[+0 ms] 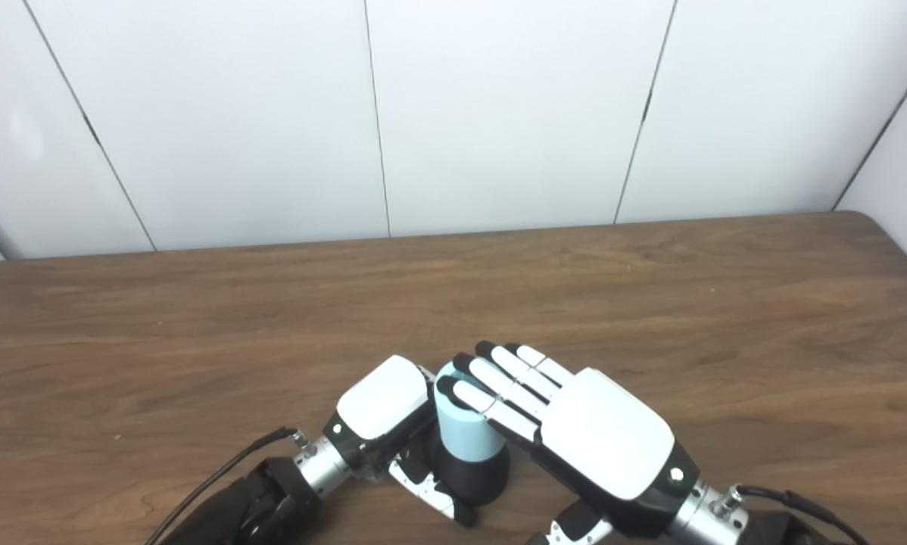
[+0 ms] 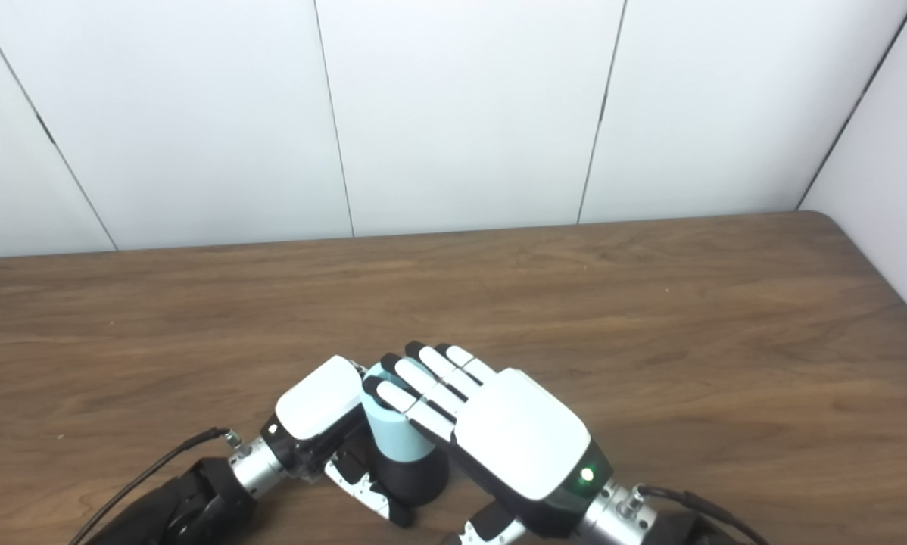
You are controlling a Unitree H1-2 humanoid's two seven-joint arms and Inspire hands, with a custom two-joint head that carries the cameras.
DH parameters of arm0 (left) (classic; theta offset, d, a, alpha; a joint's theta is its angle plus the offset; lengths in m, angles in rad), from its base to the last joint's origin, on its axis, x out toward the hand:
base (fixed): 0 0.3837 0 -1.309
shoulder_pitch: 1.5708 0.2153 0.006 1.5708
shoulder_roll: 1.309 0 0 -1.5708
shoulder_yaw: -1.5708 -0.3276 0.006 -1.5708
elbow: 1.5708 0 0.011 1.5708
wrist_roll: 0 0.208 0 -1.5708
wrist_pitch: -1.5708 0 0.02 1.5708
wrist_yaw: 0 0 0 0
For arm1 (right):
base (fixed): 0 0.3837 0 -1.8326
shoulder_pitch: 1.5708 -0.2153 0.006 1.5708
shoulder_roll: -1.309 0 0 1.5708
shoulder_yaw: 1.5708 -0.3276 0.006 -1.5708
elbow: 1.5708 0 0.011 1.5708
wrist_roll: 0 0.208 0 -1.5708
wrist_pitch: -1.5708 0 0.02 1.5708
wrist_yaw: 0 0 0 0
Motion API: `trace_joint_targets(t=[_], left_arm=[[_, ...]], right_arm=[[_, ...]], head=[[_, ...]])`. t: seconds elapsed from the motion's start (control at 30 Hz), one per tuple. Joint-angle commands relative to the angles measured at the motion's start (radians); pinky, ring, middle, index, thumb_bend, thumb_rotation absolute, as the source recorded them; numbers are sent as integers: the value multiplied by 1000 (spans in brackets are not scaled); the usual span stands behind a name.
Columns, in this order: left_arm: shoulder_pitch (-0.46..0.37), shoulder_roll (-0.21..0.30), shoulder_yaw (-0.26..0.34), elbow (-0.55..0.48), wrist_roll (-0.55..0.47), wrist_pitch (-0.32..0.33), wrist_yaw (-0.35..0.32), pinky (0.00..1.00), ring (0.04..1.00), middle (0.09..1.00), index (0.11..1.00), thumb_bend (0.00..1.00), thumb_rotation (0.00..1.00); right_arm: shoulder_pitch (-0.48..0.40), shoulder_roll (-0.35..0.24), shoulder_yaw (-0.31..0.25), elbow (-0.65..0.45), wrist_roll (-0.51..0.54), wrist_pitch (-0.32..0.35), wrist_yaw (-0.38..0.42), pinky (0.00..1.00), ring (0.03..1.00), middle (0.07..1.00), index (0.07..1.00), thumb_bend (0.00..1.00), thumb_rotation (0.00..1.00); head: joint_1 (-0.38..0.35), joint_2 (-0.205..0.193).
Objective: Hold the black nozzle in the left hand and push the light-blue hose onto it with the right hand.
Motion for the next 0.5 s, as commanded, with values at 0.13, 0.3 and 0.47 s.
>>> trace_joint_targets(t=[0.13, 0.3, 0.47], left_arm=[[117, -24, -71, 103, 2, 4, -26, 140, 192, 471, 482, 523, 0], [114, -25, -75, 114, 5, 5, -21, 144, 197, 471, 482, 523, 0], [113, -27, -76, 117, 2, 4, -10, 136, 184, 471, 482, 523, 0]], right_arm=[[52, -13, 7, 41, 6, -14, 34, 972, 978, 991, 941, 759, 915], [35, 21, -15, 33, 17, 20, 36, 999, 1000, 1000, 997, 779, 964], [29, 52, -34, 35, 20, 56, 45, 1000, 1000, 1000, 1000, 811, 959]], head=[[-2, -4], [-3, -10], [-2, -11]])
